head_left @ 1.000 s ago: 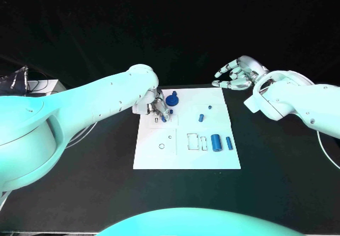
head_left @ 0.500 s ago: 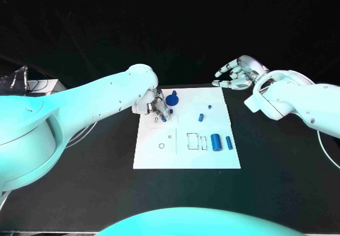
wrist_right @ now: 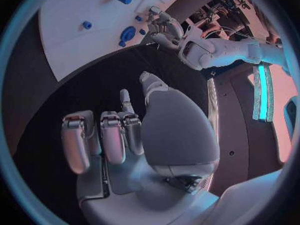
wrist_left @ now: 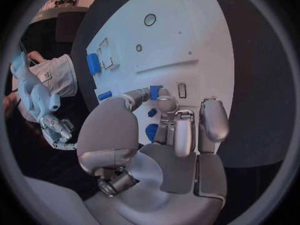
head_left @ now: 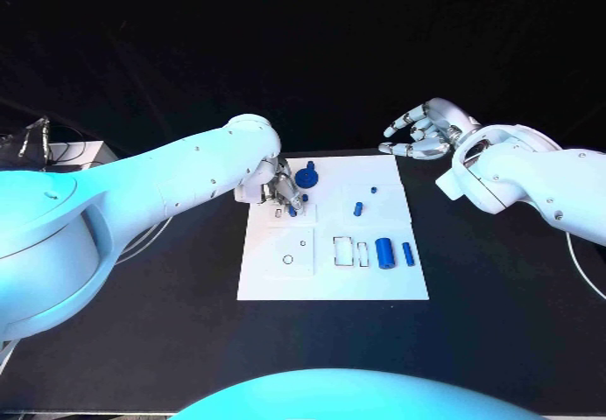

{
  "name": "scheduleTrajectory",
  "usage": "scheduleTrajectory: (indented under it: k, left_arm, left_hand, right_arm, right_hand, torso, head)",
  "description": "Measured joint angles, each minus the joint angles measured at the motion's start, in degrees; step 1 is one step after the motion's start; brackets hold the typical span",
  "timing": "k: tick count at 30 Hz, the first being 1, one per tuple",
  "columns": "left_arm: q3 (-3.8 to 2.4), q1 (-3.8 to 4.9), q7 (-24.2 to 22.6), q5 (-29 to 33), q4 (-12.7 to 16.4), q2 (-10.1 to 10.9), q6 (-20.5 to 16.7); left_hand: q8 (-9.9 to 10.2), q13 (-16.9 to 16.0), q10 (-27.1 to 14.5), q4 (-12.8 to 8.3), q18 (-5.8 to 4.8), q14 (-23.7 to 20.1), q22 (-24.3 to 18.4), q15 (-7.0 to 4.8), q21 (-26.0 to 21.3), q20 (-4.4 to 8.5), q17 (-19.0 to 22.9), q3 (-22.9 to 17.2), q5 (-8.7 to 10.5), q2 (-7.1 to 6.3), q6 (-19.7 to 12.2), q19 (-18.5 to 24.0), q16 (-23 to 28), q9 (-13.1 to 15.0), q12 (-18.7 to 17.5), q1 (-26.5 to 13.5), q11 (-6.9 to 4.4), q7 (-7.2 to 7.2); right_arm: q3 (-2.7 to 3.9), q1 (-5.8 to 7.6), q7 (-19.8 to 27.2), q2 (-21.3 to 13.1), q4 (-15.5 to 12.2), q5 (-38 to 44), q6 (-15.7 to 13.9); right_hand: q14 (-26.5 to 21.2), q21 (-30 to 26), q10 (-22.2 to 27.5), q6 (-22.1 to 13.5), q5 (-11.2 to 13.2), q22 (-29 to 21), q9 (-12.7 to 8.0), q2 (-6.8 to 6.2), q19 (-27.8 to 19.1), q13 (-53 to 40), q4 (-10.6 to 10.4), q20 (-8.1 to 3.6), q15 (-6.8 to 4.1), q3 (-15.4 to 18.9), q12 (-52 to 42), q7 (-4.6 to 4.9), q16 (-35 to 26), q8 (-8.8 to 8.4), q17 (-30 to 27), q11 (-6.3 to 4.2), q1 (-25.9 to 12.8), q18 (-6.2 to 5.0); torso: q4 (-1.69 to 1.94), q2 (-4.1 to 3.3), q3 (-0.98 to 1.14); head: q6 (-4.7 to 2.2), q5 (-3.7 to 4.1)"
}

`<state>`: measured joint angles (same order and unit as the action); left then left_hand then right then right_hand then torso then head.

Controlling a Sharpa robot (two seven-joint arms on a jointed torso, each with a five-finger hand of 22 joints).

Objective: Assemble the parts on the task board

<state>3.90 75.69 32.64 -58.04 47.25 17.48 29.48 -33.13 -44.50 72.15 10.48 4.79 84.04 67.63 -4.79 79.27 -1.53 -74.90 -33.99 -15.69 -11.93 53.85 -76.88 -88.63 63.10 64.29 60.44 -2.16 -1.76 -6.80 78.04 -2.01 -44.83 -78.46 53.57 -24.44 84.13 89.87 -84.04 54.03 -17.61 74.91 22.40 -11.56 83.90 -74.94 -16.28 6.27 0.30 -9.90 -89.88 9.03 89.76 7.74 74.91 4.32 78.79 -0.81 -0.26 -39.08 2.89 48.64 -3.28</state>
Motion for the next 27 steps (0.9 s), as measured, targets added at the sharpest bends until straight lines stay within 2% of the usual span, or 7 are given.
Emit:
scheduleTrajectory:
  k: [6, 18, 25, 27]
  left_arm:
    - [0.02, -0.06, -0.02, -0.14, -0.02, 0.02, 0.00]
    - [0.01, -0.15, -0.27, -1.28, 0.01, 0.04, -0.04]
    - [-0.04, -0.21, -0.51, -1.95, 0.14, 0.15, -0.09]
    - [-0.09, -0.22, -0.54, -2.24, 0.23, 0.30, -0.12]
  left_hand:
    - [0.01, 0.02, -0.06, 0.50, 0.00, 0.00, 0.06, 0.00, 0.00, 0.00, 0.00, 1.30, 0.00, -0.17, 0.01, 0.00, 0.00, 0.06, 0.00, -0.17, -0.05, -0.01]
    - [0.33, 0.35, -0.27, 2.96, 0.00, 0.00, 0.19, 0.00, 0.00, 0.00, 0.00, 5.55, 0.35, -0.31, 0.44, 0.00, 0.00, 0.21, 0.14, -0.30, 0.14, 0.00]
    - [0.54, 0.35, -0.27, 5.18, 0.00, 0.00, 0.48, 0.00, 0.00, 0.00, 0.00, 8.17, 1.69, -0.30, 0.56, 0.00, 0.00, 0.46, 0.48, -0.30, 0.13, 0.11]
    - [0.66, 0.35, -0.27, 5.88, 0.00, 0.00, 0.68, 0.00, 0.00, -0.20, 0.00, 9.54, 4.01, -0.30, 0.57, -0.25, 0.00, 0.63, 0.49, -0.30, 0.13, 0.11]
  right_arm:
    - [0.00, 0.00, 0.00, -0.05, -0.05, 0.00, -0.01]
    - [0.00, 0.00, 0.00, -0.25, -0.21, 0.01, -0.01]
    - [0.00, 0.00, 0.00, -0.36, -0.23, 0.01, -0.02]
    - [0.00, 0.00, 0.00, -0.38, -0.23, 0.01, -0.02]
  right_hand:
    - [0.00, 0.00, 0.00, 0.00, 0.00, 0.00, 0.00, -0.22, 0.00, 0.00, 0.00, 0.00, 0.00, 0.00, 0.00, 0.00, 0.00, 0.00, 0.00, 0.00, -0.22, 0.00]
    - [0.00, 0.00, 0.00, 0.01, 0.00, 0.04, -0.02, -0.22, 0.00, 0.01, 0.00, 0.00, 0.00, 0.00, 0.00, -0.01, 0.00, 0.00, 0.00, 0.00, -0.22, 0.00]
    - [0.00, 0.00, 0.00, 0.01, 0.00, 0.04, -0.02, -0.22, 0.00, 0.02, 0.00, 0.00, 0.00, 0.00, 0.00, -0.01, 0.00, 0.00, 0.00, 0.00, -0.22, 0.00]
    - [0.00, 0.00, 0.00, 0.01, 0.00, 0.03, -0.02, -0.22, 0.00, 0.02, 0.00, 0.00, 0.00, 0.00, 0.00, -0.01, 0.00, 0.00, 0.00, 0.00, -0.22, 0.00]
  torso:
    - [-0.01, 0.00, 0.00]
    - [-0.02, 0.02, -0.03]
    - [-0.01, 0.02, -0.03]
    - [-0.01, 0.02, -0.03]
  head:
    - [-0.01, 0.00]
    - [0.01, 0.03]
    - [-0.05, 0.06]
    - [-0.05, 0.06]
